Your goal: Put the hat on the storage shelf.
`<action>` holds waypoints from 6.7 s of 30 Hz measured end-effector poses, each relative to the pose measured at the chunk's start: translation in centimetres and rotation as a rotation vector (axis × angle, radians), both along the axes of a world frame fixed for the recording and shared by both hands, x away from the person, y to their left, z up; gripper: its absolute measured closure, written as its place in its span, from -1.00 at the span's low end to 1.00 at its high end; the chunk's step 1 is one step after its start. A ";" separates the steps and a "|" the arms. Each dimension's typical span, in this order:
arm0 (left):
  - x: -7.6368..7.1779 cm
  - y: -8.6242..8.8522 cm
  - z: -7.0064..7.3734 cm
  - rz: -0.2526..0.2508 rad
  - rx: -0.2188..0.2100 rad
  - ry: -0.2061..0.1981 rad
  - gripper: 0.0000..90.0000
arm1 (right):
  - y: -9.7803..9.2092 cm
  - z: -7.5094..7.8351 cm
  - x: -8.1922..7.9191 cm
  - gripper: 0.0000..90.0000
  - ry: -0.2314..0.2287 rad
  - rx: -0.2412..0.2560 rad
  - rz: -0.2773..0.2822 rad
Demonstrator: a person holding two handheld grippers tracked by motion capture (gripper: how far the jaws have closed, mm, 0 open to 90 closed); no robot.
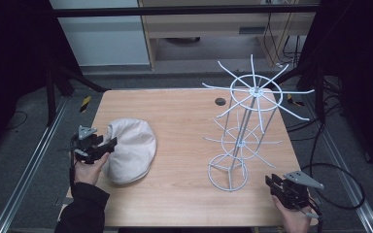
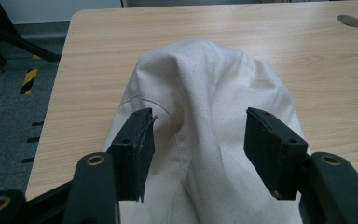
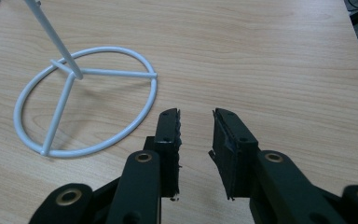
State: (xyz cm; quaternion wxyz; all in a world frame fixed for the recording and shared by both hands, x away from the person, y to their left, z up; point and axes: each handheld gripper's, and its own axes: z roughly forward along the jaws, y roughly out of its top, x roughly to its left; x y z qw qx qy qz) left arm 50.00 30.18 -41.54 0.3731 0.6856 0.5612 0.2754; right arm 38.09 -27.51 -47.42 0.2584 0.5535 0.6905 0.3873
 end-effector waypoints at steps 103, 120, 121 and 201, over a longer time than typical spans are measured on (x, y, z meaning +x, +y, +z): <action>-11.8 -5.2 17.2 -0.491 -0.473 -0.740 0.96 | 0.2 -0.1 0.3 0.56 0.010 -0.017 0.014; -12.7 -5.7 18.9 -0.526 -0.529 -0.825 0.96 | 0.1 -0.1 0.4 0.56 0.011 -0.016 0.013; -12.8 -5.7 19.0 -0.528 -0.529 -0.829 0.96 | 0.1 -0.1 0.4 0.56 0.011 -0.017 0.013; -5.6 -14.3 13.5 -0.686 -0.431 -0.477 0.90 | 0.1 -0.2 0.4 0.56 0.024 -0.006 0.016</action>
